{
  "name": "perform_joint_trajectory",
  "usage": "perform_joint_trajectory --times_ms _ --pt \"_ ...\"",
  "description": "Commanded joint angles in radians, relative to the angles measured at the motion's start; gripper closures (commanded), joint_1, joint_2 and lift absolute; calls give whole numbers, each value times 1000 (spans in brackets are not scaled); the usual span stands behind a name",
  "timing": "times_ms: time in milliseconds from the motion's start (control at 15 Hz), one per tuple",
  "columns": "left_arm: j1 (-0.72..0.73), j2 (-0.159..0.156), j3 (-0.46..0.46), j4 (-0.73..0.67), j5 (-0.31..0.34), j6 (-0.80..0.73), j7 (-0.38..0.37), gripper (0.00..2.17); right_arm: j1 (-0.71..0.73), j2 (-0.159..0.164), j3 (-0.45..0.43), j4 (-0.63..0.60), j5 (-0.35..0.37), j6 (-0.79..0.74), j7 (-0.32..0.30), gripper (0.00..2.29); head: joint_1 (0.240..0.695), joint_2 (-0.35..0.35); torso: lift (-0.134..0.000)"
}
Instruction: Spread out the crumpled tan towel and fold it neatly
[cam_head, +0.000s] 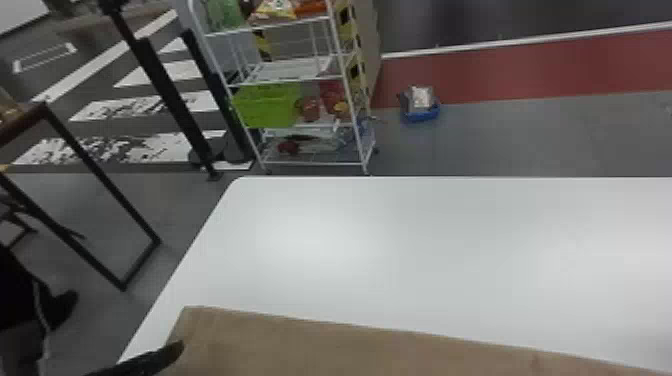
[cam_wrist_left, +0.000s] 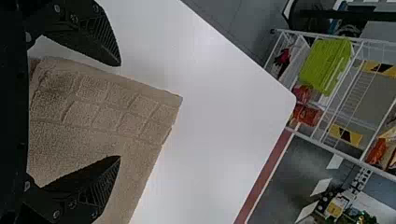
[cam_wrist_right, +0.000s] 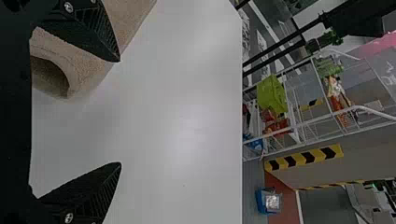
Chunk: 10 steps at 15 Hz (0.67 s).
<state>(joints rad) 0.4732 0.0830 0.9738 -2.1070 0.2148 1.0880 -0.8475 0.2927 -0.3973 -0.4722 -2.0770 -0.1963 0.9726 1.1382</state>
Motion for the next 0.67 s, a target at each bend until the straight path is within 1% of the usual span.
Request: perform_joint_trajectory --times_ms 0,133,333,467,600 --pt "-5 4 0 22 0 -3 -1 208 0 0 1 0 0 -4 0 87 695 340 -122" --pt "-8 6 -3 36 0 -15 -1 208 0 0 4 0 2 -13 5 87 695 343 -122" --pt "-15 12 -12 54 -23 -33 -2 208 2 0 7 1 2 -16 6 87 695 350 -122" --pt "-15 11 -23 56 -38 -33 -28 208 2 0 7 1 2 -19 6 87 695 350 -122" --pt "-15 11 -38 58 -57 -33 -36 208 3 0 9 1 0 -19 6 87 695 348 -122"
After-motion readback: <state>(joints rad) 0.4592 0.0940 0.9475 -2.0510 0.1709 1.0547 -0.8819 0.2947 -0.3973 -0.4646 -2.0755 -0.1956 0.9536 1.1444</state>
